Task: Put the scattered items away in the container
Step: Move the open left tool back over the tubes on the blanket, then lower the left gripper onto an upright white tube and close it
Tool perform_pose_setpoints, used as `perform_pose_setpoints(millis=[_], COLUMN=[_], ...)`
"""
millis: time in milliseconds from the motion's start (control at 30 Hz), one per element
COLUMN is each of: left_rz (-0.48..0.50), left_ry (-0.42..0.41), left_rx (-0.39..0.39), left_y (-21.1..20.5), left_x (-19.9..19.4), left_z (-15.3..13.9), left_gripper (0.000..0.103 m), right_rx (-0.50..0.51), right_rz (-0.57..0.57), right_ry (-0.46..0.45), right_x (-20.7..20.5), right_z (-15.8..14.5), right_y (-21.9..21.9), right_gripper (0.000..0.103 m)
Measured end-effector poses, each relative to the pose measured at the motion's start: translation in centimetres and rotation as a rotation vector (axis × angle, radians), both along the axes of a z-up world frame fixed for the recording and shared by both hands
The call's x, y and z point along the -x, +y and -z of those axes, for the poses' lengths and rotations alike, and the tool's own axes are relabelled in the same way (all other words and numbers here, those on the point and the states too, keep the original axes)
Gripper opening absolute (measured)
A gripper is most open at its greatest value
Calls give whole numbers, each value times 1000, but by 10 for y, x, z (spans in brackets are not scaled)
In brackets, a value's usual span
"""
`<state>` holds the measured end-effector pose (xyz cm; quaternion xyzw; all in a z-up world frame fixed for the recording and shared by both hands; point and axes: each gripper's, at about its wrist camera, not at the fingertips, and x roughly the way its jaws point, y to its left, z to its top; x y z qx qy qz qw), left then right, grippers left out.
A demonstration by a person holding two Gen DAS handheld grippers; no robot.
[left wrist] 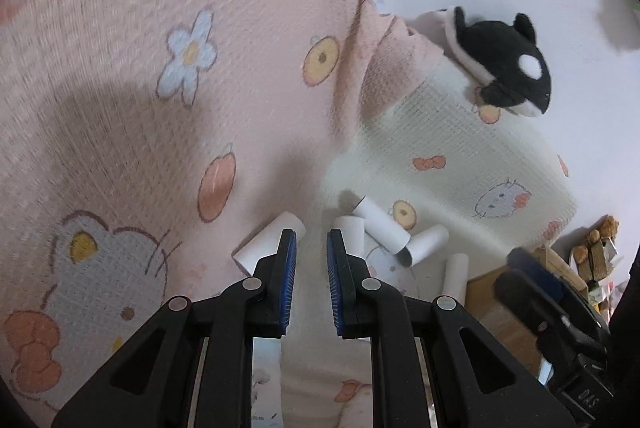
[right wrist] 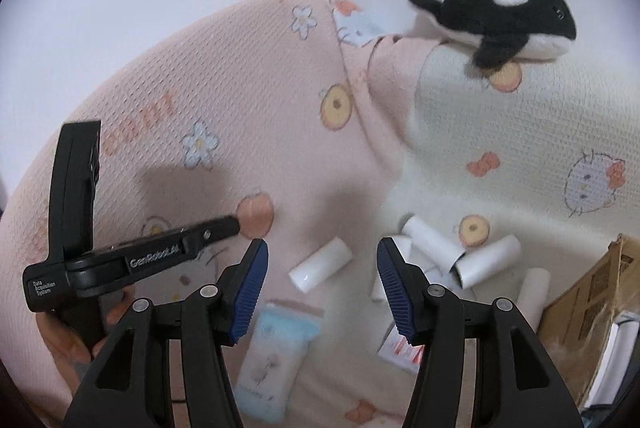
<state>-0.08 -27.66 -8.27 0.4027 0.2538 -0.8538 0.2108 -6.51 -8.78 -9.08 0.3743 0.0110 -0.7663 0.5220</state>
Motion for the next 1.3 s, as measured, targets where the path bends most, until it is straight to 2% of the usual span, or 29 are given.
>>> perform_pose_setpoints(millis=[67,133,200,267,367,433,533,633,733,833,1000,1100,1267,1300], left_rz=[-9,-14,-13,-8,-26,-35,-36,-24,4,38,30,17,16,15], left_ry=[-2,18,43,48,51,61,72,86,103,119,111,71,82,81], left_rx=[-27,-80,-149,-199,-245,-272,-307,-297,-284,-313,-356,-439,-594,-600], left_y=[-7,-16,-25,-30,-35,-37,-37,-30,-20,-12,-11,-15,-15,-14], left_x=[1,3,4,7,12,14,17,23,35,48,70,82,85,86], left_z=[10,22,37,50,68,78,89,93,98,109,140,165,193,196], left_gripper=[19,39,50,50,51,51,51,51,51,51,51,51,50,50], right_rx=[17,44,68,86,135,125,106,66,27,-11,-69,-88,-84,-85], right_rz=[35,58,70,90,114,129,133,140,131,117,96,98,89,87], right_ry=[31,32,11,1,37,41,-27,-112,-132,-156,-211,-230,-248,-247], right_x=[1,4,8,12,12,12,19,29,37,45,57,64,70,68], right_z=[5,12,21,34,51,65,90,118,139,162,194,206,212,213], right_y=[0,-1,-1,-2,-1,-3,-8,-16,-28,-38,-45,-47,-50,-50], right_gripper=[61,61,61,61,64,66,66,66,66,66,66,66,66,66])
